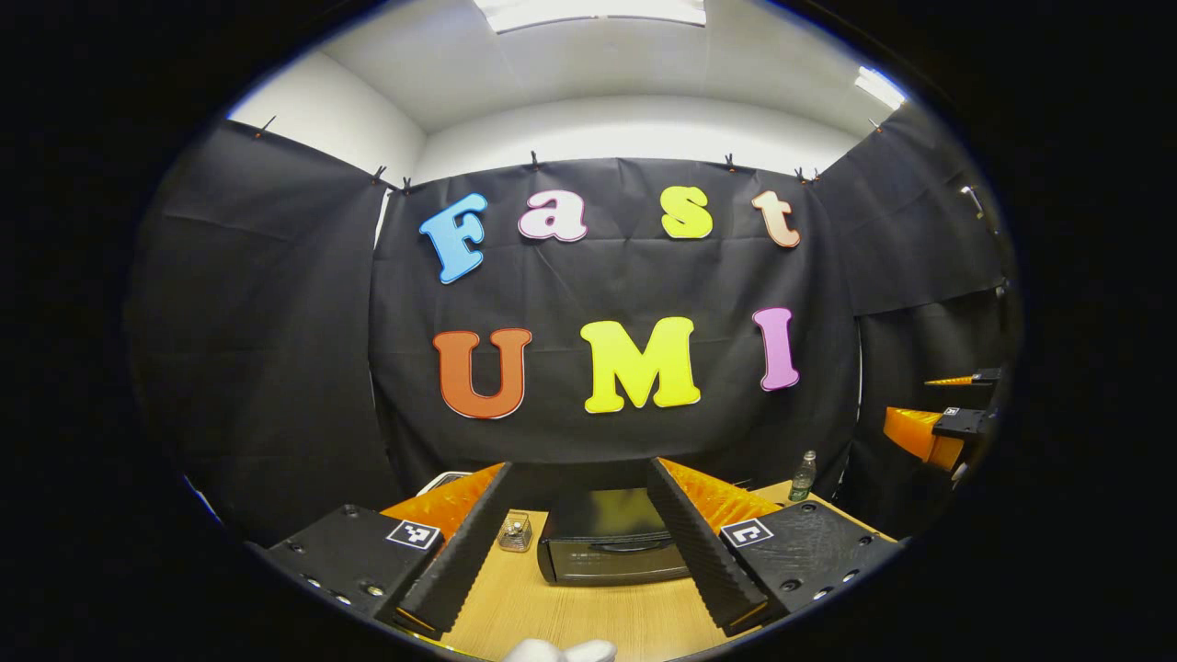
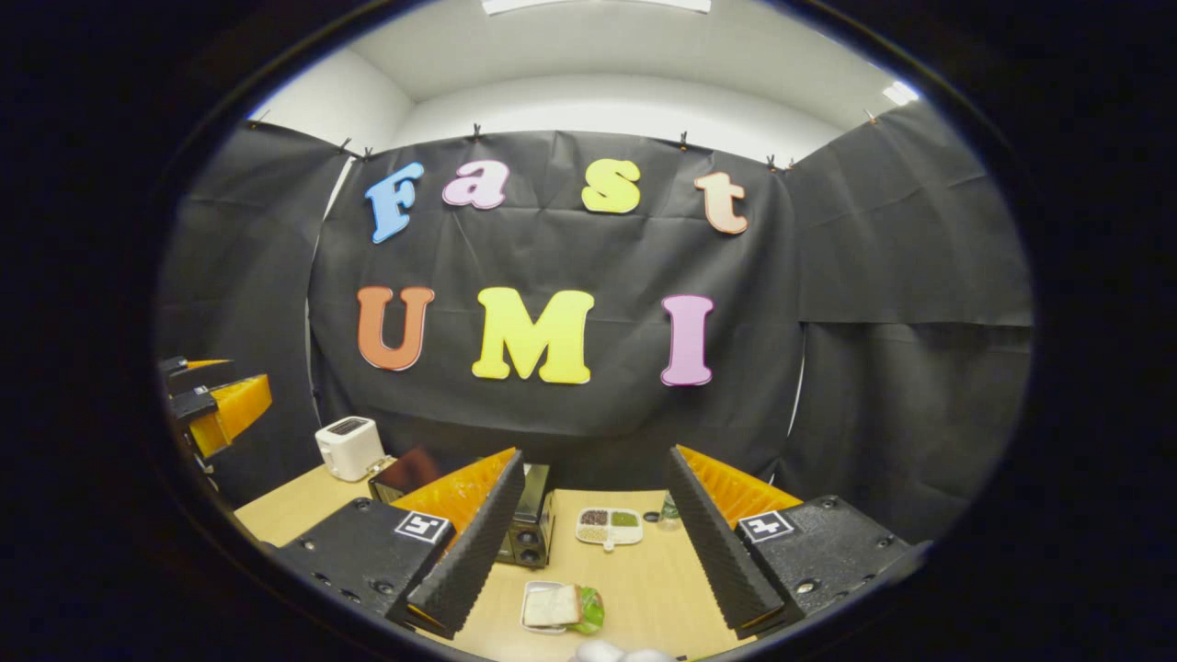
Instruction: Open the electric oven with the left hand, put the food in, and close the electric oven.
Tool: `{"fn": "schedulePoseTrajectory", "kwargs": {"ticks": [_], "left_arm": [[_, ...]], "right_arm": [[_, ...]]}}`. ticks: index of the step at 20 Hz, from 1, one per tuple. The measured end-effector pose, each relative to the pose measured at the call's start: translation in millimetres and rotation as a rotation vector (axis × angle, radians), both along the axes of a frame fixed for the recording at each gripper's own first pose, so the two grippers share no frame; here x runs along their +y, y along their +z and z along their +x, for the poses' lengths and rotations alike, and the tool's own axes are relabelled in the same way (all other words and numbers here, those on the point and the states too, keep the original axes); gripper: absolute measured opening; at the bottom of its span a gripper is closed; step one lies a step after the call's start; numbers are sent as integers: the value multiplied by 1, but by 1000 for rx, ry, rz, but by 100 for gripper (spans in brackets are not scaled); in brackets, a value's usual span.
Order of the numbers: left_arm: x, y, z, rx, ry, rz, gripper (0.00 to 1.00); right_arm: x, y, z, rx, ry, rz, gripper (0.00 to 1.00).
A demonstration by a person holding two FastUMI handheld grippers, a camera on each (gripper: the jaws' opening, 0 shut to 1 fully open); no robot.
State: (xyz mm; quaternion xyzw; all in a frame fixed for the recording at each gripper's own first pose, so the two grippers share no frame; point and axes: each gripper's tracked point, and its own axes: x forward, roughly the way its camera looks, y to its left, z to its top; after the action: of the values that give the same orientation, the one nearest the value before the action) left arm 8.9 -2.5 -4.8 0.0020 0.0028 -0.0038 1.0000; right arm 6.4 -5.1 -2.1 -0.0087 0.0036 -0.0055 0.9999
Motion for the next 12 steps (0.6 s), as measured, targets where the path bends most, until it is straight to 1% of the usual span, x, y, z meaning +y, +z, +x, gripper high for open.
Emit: {"fn": "schedulePoseTrajectory", "kwargs": {"ticks": [6,7,8,9,10,12], "left_arm": [[-7,-25,10,24,4,20,95],[-10,-31,14,27,4,23,95],[-14,-40,19,30,-1,21,95],[-18,-48,24,36,-9,19,95],[-22,-59,28,50,-14,15,95],[-30,-80,41,72,-17,12,95]], "right_arm": [[-7,-3,2,1,4,-1,96],[-11,-4,1,-3,4,-1,99],[-14,-4,1,-1,1,-5,99],[-18,-7,1,2,-1,-10,96],[-22,-8,1,6,-5,-16,95],[-32,-11,2,19,-14,-25,96]]}}
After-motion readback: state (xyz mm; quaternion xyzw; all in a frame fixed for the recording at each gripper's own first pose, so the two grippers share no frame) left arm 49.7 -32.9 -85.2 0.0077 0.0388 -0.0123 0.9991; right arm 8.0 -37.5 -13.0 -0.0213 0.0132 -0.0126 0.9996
